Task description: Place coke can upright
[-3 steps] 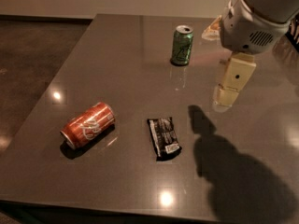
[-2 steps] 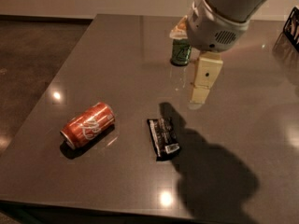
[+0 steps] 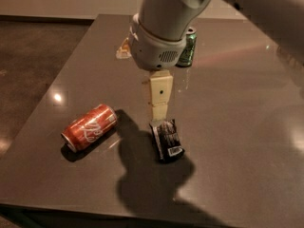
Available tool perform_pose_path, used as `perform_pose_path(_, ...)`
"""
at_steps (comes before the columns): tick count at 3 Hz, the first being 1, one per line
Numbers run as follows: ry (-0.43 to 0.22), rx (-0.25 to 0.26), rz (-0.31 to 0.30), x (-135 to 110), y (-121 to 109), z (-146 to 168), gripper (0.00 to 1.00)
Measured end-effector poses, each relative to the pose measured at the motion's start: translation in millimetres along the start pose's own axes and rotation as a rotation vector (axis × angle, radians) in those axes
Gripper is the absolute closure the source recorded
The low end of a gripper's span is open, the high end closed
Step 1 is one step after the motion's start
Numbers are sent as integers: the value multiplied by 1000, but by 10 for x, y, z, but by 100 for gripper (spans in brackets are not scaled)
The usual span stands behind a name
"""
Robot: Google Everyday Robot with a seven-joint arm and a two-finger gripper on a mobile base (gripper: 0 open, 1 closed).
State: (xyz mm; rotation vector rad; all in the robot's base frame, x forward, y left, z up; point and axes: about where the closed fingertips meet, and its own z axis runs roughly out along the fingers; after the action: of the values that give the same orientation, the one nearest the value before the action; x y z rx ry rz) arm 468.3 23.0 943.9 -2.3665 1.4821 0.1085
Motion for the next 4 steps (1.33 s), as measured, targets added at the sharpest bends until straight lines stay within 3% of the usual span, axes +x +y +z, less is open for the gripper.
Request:
perform_pose_path(2, 35, -125, -218, -633, 73, 526, 0)
perform_pose_path(3, 56, -168, -282, -837, 83, 728, 0)
perform_pose_path(4, 86, -214, -305, -930, 85, 981, 0)
